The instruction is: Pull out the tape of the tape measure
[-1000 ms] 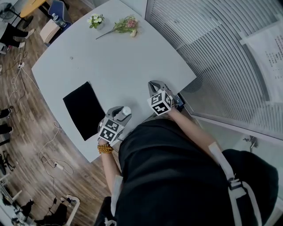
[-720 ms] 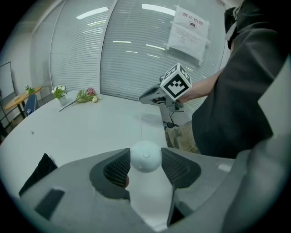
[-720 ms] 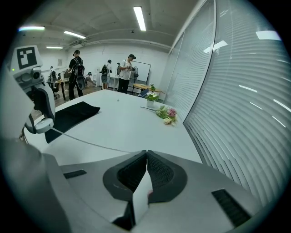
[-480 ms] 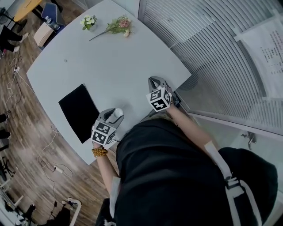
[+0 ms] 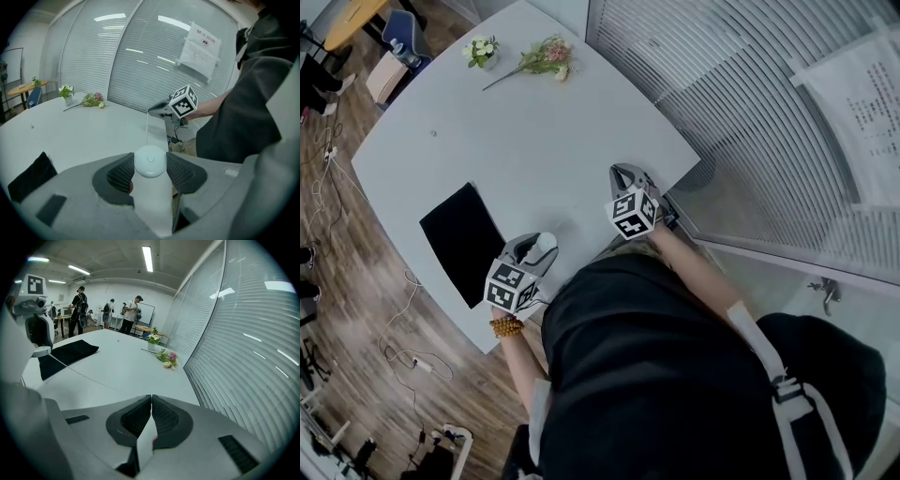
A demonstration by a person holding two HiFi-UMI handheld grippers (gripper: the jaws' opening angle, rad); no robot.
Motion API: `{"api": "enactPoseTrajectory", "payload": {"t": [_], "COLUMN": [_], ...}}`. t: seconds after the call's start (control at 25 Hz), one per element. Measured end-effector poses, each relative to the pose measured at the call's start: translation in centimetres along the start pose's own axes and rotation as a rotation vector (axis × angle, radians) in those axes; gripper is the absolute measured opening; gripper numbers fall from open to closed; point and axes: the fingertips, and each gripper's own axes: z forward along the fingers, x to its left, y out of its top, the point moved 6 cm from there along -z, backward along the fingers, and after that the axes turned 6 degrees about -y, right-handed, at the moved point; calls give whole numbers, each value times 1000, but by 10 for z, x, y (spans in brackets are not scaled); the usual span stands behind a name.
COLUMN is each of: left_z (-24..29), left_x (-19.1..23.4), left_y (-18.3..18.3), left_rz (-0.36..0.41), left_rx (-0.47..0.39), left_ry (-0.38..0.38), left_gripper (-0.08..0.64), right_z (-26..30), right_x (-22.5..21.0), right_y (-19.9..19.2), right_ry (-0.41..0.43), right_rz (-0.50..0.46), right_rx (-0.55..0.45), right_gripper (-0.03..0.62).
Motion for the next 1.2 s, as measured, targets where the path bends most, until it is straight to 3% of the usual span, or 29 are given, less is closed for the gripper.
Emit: {"api": "enactPoseTrajectory", "payload": {"t": [0.36,0.88,1.2], "left_z": [7,3,-1], "left_x": [-3,-6,-8], "left_y": [4,-7,-7], "left_rz": [3,1,-19], "left_rx": [16,73,42], "left_ry": [-19,-37,-38], "left_gripper": [225,225,225], "right_z": [3,9,11], "right_x": [-5,-28,-34], "right_y": [-5,-30,-39], "right_ry": [-15,-77,-93], "right_rz": [-36,-8,-52], "right_rx": [5,63,68], "right_gripper": [6,5,6]}}
